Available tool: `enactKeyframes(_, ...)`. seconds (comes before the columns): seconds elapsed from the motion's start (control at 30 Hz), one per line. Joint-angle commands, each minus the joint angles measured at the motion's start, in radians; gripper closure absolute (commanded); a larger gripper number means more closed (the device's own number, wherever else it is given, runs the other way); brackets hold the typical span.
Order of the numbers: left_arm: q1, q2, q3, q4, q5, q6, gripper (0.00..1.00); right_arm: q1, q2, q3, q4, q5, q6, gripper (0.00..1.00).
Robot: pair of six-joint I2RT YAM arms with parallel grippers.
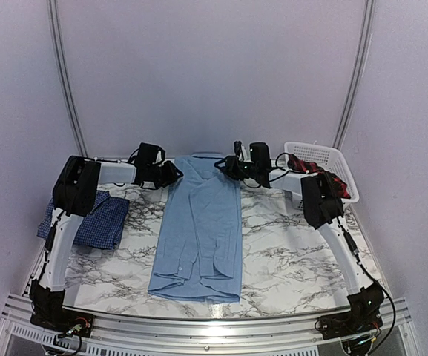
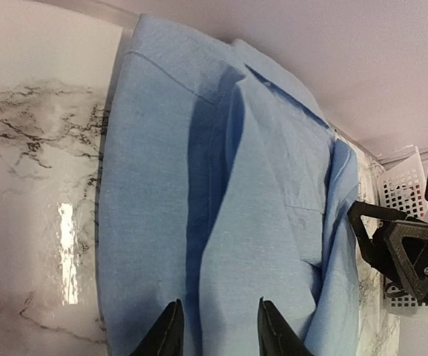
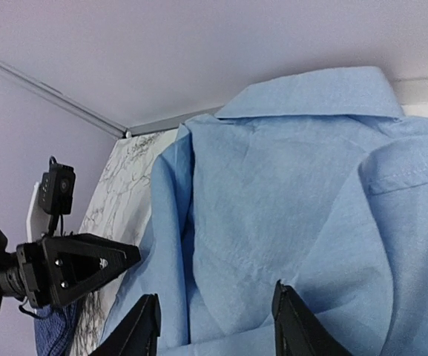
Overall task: Fold and stack the long sleeve shirts
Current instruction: Smooth out the rectangle-folded shirt at the center of the board, then pick up the rectangle-folded shirt from the center of the board.
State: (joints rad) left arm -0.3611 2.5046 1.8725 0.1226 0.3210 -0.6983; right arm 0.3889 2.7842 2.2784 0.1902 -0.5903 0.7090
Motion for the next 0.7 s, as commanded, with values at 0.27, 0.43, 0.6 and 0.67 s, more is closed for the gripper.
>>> enactKeyframes(0.27, -0.072, -0.512, -0.375, -0.105, -0.044, 0.132, 0.58, 0.126, -0.661, -0.7, -0.011, 0.052, -0.115, 0.43)
enactKeyframes(0.43, -0.134, -0.758, -0.704, -0.104, -0.066, 0.104, 0.58, 0.232, -0.916, -1.034, 0.0, 0.141, -0.097, 0.43)
enactKeyframes(0.6, -0.21, -0.979, -0.969, -0.12, -0.084, 0.05, 0.58, 0.344, -1.13, -1.332, 0.054, 0.227, -0.014, 0.42)
enactKeyframes(0.67, -0.251, -1.049, -1.06, -0.121, -0.106, 0.025, 0.58, 0.402, -1.188, -1.423, 0.056, 0.272, 0.024, 0.43)
